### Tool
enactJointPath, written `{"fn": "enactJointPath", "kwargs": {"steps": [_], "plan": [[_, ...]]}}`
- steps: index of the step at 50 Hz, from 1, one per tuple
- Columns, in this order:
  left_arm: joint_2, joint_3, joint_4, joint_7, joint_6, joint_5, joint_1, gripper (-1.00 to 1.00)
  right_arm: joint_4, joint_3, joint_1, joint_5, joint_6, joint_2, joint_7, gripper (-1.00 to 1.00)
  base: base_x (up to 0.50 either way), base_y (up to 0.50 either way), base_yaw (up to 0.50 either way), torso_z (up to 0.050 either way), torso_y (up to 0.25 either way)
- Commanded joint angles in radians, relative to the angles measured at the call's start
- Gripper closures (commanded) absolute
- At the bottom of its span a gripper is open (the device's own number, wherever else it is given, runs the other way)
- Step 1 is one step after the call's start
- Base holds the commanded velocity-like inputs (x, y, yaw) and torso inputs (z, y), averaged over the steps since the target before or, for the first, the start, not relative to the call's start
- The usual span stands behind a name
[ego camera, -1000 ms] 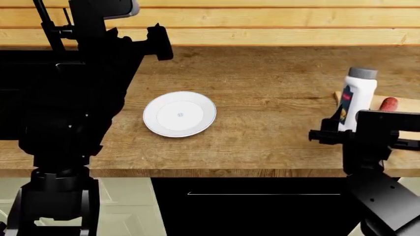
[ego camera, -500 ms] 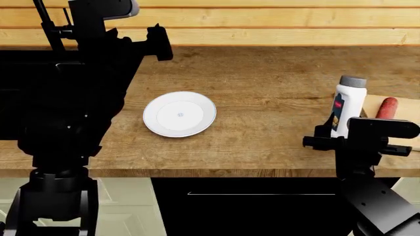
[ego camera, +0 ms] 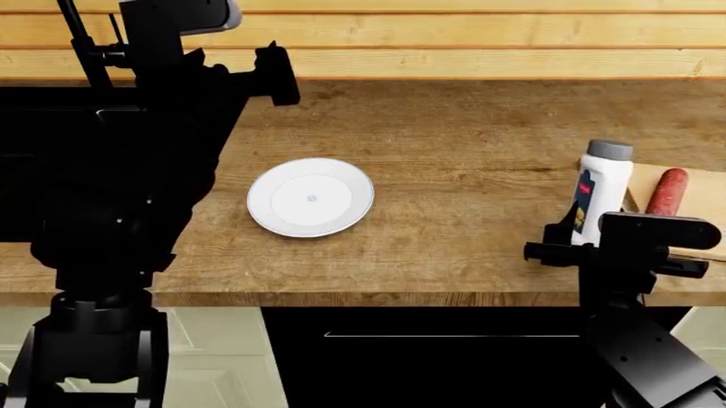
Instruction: Pick the salami from the plate and place it on the cutting board. Then pick the condiment bottle from the cabinet and place it next to the cutting board.
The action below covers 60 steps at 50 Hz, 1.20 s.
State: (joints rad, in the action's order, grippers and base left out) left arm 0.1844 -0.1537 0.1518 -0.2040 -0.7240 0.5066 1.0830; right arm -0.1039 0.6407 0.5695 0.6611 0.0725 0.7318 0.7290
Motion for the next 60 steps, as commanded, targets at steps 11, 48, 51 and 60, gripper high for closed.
{"fn": "enactJointPath", "kwargs": {"steps": [11, 48, 51, 60], "plan": [[0.005, -0.011, 0.006, 0.000, 0.012, 0.007, -0.006, -1.00, -0.060, -0.007, -0.016, -0.025, -0.021, -0.017, -0.008, 1.00, 0.00, 0.00, 0.00, 0.000, 0.000], [0.013, -0.023, 0.005, -0.011, 0.016, 0.023, -0.002, -1.00, -0.030, -0.009, -0.028, -0.032, -0.033, -0.011, -0.012, -1.00, 0.00, 0.00, 0.00, 0.000, 0.000], [0.015, -0.023, 0.004, -0.012, 0.015, 0.024, -0.002, -1.00, -0.029, -0.010, -0.026, -0.032, -0.031, -0.011, -0.013, -1.00, 0.00, 0.00, 0.00, 0.000, 0.000], [0.017, -0.025, 0.004, -0.014, 0.016, 0.028, 0.000, -1.00, 0.030, -0.027, -0.050, -0.016, -0.032, 0.021, 0.008, -1.00, 0.00, 0.00, 0.00, 0.000, 0.000]]}}
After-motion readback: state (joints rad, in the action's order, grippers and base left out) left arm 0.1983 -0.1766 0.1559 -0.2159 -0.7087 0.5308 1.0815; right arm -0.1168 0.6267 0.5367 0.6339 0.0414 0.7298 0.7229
